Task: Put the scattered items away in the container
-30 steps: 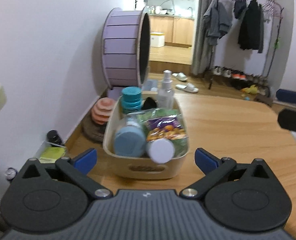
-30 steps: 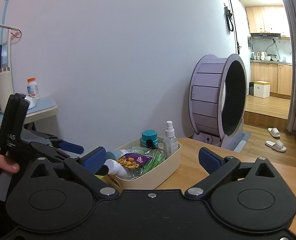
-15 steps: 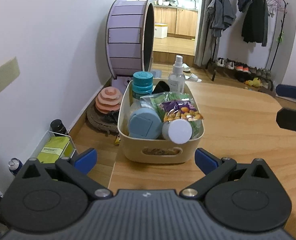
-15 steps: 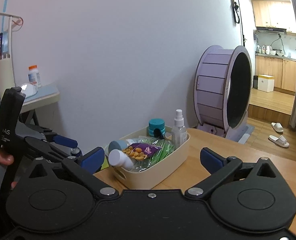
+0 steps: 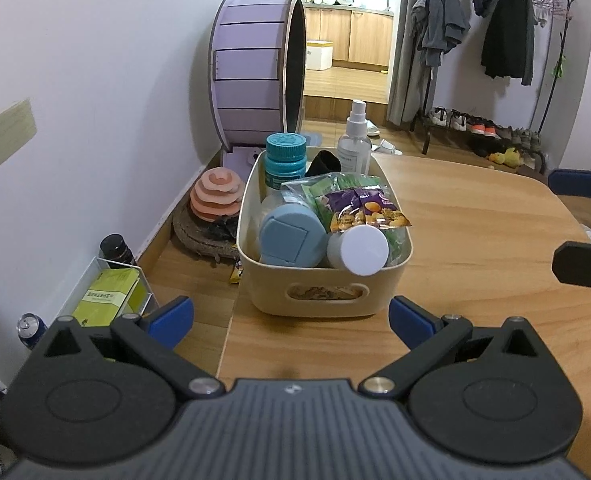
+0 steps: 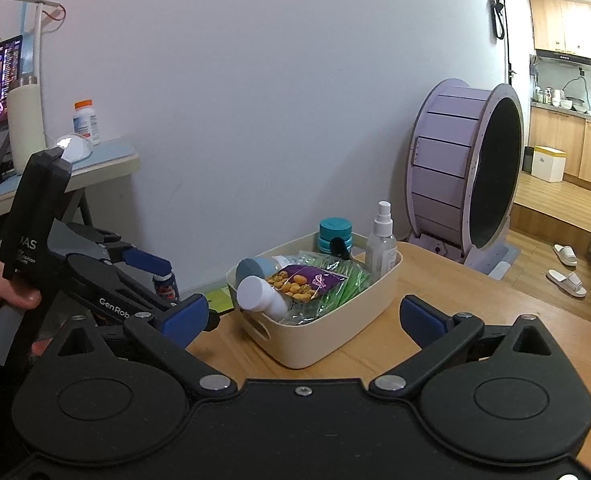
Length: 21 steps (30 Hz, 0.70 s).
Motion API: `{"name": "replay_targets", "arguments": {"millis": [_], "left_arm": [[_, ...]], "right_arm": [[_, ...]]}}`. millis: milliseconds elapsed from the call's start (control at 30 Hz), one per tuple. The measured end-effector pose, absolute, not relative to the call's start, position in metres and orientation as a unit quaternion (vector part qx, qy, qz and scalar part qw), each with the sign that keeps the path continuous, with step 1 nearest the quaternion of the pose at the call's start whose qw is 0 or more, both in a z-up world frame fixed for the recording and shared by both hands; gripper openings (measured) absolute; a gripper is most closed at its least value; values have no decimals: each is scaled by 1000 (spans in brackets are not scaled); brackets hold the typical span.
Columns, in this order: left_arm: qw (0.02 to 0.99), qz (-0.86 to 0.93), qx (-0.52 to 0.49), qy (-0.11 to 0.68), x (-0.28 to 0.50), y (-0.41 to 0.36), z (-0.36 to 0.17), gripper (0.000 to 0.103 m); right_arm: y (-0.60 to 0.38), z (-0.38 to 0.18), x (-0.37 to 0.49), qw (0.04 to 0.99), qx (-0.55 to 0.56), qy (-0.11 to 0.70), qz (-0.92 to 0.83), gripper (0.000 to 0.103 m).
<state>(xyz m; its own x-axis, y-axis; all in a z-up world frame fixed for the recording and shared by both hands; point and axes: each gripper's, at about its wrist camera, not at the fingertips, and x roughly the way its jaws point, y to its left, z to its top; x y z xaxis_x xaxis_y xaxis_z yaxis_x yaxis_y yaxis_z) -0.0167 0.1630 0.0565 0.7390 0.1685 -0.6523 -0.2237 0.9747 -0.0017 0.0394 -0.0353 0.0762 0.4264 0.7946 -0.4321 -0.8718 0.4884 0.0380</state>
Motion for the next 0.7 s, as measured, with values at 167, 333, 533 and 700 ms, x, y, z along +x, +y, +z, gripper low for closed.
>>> {"name": "replay_targets", "arguments": {"millis": [167, 333, 533, 700], "left_arm": [[932, 102, -39, 346, -15, 162, 55, 103], [931, 103, -36, 349, -13, 163, 53, 103], [931, 101, -29, 350, -12, 161, 52, 103], [932, 97, -28, 349, -12, 161, 51, 103]], "right_arm": [[-35, 77, 38, 836, -100, 205, 499, 103], [-34, 76, 36, 833, -104, 209, 502, 103], [-31, 74, 35, 829, -111, 213, 504, 103], [-31, 74, 34, 829, -112, 212, 504, 103]]}}
